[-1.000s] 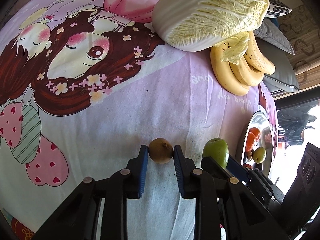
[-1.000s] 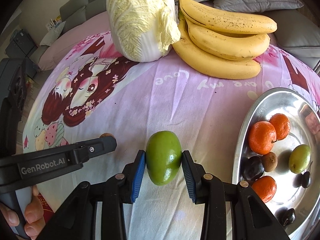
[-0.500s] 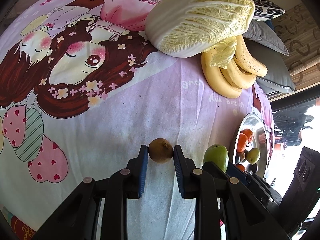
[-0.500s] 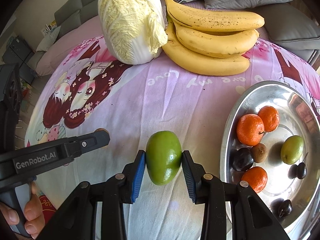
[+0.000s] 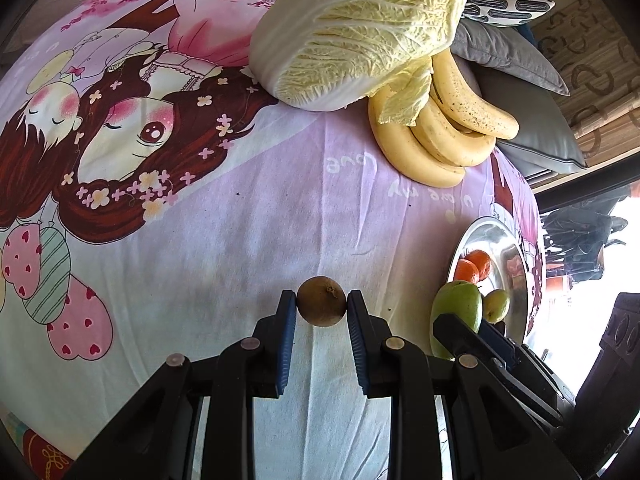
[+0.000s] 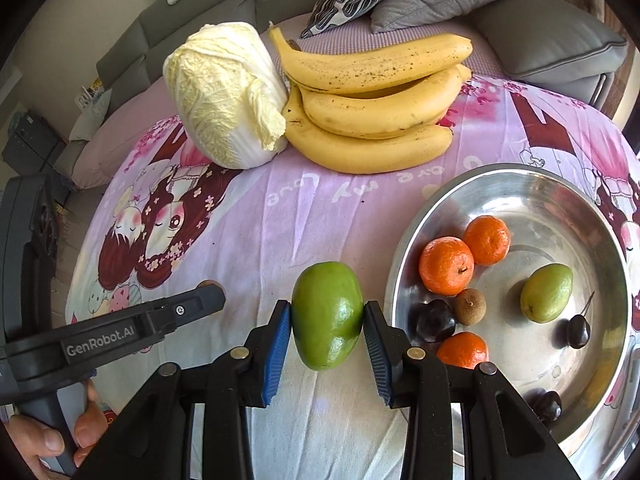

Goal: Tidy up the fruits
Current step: 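Carry the green pear and kiwi in both tools over the steel bowl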

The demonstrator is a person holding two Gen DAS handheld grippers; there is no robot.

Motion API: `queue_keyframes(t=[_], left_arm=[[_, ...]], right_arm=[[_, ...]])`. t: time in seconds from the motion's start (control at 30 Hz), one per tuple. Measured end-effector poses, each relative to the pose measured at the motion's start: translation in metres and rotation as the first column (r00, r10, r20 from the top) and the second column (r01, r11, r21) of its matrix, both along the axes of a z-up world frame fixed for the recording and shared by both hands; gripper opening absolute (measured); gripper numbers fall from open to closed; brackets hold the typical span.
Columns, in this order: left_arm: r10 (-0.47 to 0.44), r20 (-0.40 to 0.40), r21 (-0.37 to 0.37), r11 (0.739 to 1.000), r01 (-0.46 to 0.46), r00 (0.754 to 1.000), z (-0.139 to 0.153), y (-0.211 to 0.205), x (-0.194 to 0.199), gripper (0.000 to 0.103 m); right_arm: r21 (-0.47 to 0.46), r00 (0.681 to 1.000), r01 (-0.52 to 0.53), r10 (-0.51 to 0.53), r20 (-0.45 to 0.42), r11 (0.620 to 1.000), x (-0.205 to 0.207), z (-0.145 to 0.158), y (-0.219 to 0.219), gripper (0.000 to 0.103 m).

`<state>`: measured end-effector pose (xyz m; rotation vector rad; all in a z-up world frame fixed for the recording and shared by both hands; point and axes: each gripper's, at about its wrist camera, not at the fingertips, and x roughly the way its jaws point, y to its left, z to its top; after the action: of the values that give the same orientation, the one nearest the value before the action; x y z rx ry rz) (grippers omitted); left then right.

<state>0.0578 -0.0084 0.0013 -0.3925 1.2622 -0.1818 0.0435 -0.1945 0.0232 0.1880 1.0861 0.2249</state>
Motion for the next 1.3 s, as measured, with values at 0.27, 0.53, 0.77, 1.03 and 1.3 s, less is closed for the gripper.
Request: queue_keyframes(t=[0.27,0.53,0.77,1.03,1.3], left_arm=[[-0.047,0.01,0.028,0.999,0.047,0.999,0.007,-0.038,0.002,0.027],[-0.131,0.022,0.055,0.99,0.13,0.991,0.022,-0.089,0.006,0.027],[-0.196,-0.012,0.066,0.978,0.196,0.981,0.024,-0.129,0.013,0.027],[-0.274,-0.032,0.113,0.955,0.275,0.961,0.026,-0.172,0.017,0.027],[-0.309,-0.059,0.116,0.942,0.314,0.949,0.024,-0.196,0.024,0.027]], right_arm=[[0.035,0.994,0.102,-0.103,0.031,0.994,0.001,0.014,-0.041,0.039],[0.098,0.974,0.219,-0.223,0.03,0.971,-0.004,0.018,-0.092,0.039],[0.049,0.939,0.34,-0.342,0.023,0.939,-0.01,0.017,-0.135,0.039],[-0.021,0.911,0.413,-0.413,0.008,0.91,-0.013,0.011,-0.163,0.039],[-0.048,0.906,0.422,-0.422,-0.01,0.906,-0.008,0.004,-0.168,0.04]])
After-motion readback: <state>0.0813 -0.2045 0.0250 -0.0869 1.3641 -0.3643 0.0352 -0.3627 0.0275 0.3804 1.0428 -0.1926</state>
